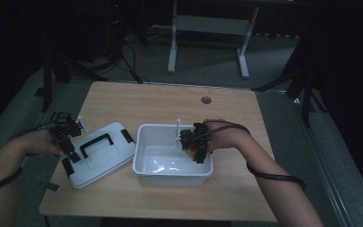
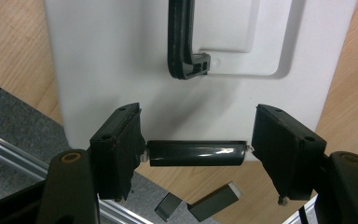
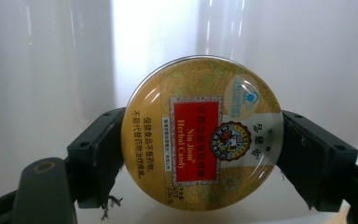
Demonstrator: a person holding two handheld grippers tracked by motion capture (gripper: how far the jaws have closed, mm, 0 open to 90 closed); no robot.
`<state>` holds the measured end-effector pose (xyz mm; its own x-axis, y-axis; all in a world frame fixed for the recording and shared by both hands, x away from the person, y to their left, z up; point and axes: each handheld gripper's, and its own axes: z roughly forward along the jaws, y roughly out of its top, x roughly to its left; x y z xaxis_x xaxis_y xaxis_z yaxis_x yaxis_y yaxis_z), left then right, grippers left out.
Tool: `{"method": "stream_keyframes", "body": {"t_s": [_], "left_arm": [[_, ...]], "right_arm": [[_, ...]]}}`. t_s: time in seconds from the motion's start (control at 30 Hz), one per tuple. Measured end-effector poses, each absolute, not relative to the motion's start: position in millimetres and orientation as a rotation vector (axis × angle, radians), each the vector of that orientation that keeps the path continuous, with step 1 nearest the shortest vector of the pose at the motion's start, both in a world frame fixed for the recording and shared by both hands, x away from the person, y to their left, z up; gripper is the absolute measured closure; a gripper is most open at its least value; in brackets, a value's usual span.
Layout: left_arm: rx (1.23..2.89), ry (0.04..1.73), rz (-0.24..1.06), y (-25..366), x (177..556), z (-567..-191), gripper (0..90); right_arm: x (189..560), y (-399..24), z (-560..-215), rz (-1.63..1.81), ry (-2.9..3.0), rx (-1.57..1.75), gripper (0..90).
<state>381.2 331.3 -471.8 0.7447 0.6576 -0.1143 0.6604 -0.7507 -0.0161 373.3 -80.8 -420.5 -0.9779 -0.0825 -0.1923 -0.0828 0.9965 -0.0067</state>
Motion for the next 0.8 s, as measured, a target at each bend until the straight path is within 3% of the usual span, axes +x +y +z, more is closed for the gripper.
{"method": "stream_keyframes", "body": {"t_s": [0.8], "left_arm": [[2.924,1.093,-0.172,330.8,382.5,-473.5,32.8]], "right_arm": [[374.3,-72.8,-468.9,-0.137,3.044,-0.056,20.3]]}}
